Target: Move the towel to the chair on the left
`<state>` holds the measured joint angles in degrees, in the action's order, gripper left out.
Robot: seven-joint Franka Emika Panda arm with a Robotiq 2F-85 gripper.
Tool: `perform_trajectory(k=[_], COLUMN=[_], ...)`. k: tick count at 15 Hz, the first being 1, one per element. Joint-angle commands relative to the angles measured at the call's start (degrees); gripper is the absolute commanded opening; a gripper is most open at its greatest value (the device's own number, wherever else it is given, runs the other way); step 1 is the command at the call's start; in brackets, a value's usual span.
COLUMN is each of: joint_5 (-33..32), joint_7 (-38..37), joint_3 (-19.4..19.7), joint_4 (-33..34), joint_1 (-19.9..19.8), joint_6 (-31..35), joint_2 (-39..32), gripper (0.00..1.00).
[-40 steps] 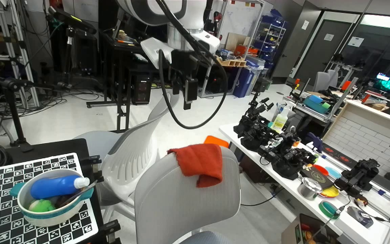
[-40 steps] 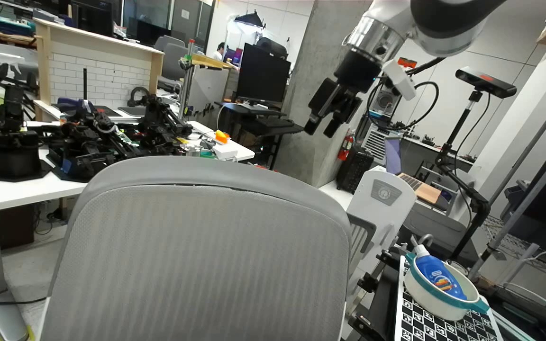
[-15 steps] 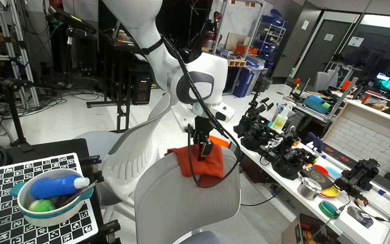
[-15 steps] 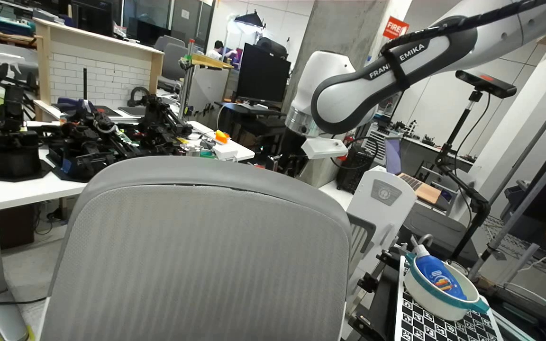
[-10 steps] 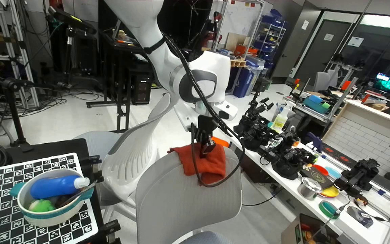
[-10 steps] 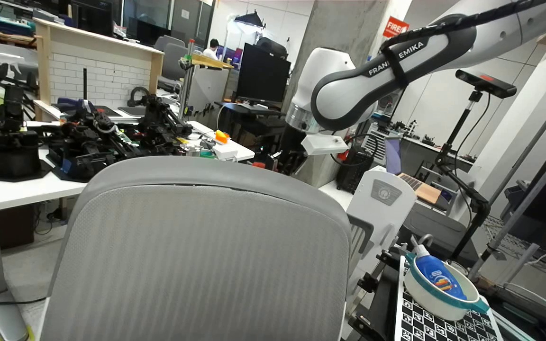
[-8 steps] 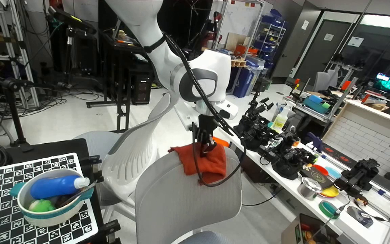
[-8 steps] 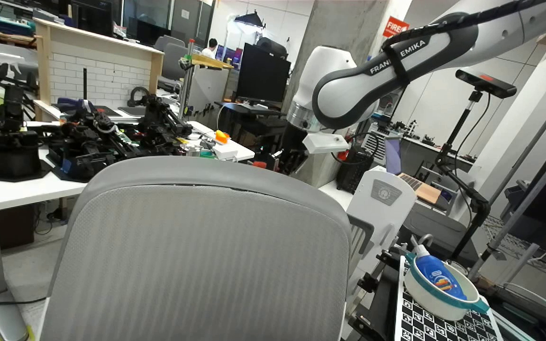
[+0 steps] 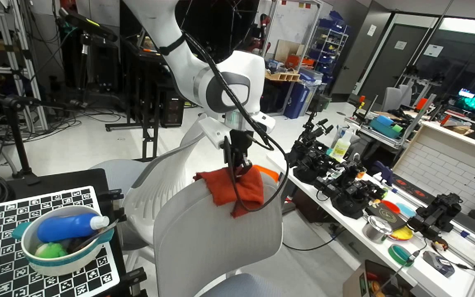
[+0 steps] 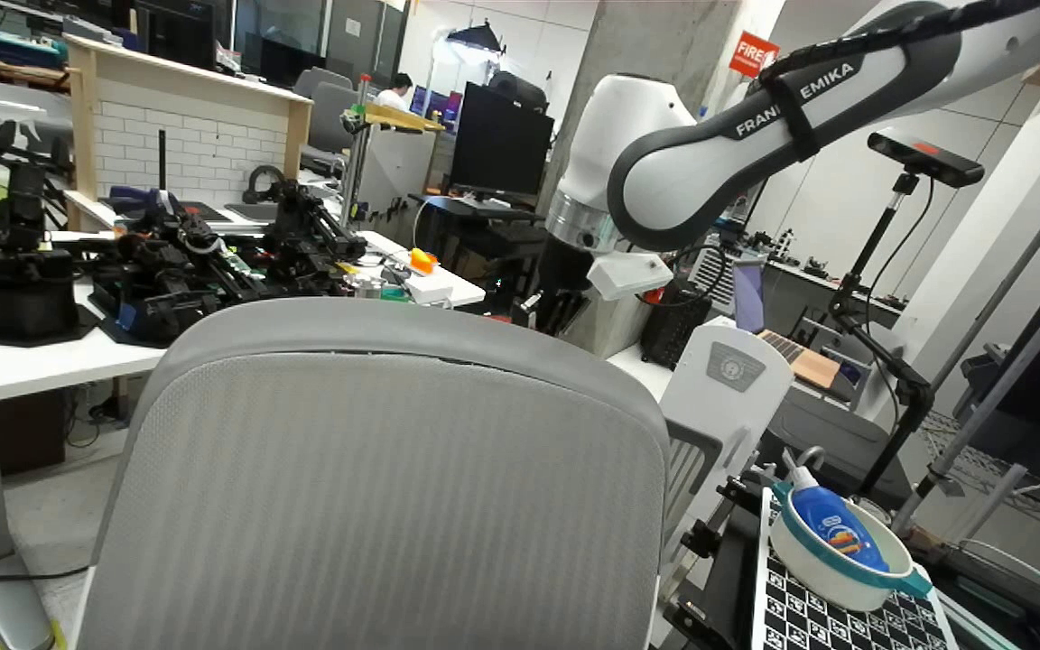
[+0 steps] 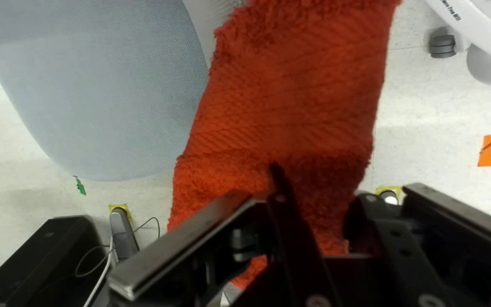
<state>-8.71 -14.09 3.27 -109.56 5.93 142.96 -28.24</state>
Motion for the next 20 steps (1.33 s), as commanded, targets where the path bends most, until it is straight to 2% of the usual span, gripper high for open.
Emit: perform_trajectory(k=[1, 5, 11, 20], joint_5=[-1.6, -1.6, 0.0, -0.2], joint_7=[-0.7, -0.5, 0.7, 0.2], joint_3=[0.2, -0.5, -2.0, -5.2], joint_4=[-2.0, -0.1, 3.4, 4.6], joint_1=[2.5, 3.5, 2.1, 3.1], joint_6=[-2.3, -3.3, -7.2, -8.6], joint_2=[8.1, 11.5, 16.8, 20.2], gripper=[0.04, 0.04, 0.04, 0.04])
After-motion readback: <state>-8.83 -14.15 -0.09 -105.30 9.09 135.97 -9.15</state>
